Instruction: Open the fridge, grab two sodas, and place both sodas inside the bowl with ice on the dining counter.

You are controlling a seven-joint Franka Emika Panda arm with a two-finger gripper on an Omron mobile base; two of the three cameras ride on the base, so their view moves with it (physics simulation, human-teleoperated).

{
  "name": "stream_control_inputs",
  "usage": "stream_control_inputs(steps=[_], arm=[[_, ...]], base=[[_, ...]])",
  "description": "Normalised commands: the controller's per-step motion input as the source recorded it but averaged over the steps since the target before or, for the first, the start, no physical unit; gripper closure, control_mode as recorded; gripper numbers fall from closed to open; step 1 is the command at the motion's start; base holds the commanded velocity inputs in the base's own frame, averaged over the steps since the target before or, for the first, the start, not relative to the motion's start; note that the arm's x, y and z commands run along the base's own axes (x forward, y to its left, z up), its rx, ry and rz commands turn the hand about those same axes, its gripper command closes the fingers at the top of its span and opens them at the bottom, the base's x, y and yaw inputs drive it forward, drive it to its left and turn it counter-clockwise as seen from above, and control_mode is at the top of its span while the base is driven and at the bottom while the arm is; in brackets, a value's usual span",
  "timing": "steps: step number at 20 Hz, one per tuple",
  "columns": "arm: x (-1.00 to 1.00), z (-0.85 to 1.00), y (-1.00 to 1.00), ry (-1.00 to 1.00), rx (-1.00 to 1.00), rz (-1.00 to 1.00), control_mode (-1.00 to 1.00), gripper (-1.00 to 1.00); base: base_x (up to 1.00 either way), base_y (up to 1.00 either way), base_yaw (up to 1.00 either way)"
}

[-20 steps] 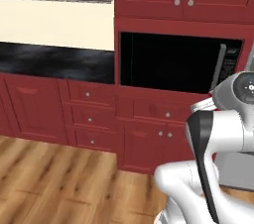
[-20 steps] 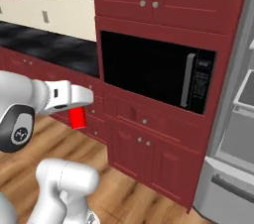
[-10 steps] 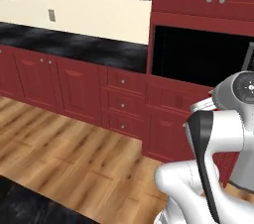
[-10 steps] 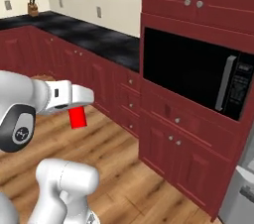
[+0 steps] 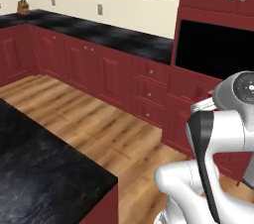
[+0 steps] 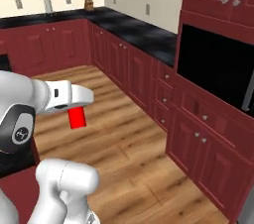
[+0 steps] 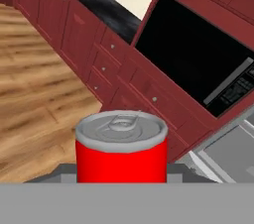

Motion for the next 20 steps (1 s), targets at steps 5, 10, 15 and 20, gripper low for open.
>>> stream_control_inputs(steps=[5,10,15,20], arm=[[0.00,0.00,0.00,0.00,0.00,0.00,1.00,1.00],[0.00,0.00,0.00,0.00,0.00,0.00,1.00,1.00],[0.00,0.00,0.00,0.00,0.00,0.00,1.00,1.00],[0.00,0.00,0.00,0.00,0.00,0.00,1.00,1.00]], base=[[-0.81,-0.15,0.41],[-0.64,0.04,0.40],[-0.40,0.38,0.40],[-0.19,0.87,0.43]])
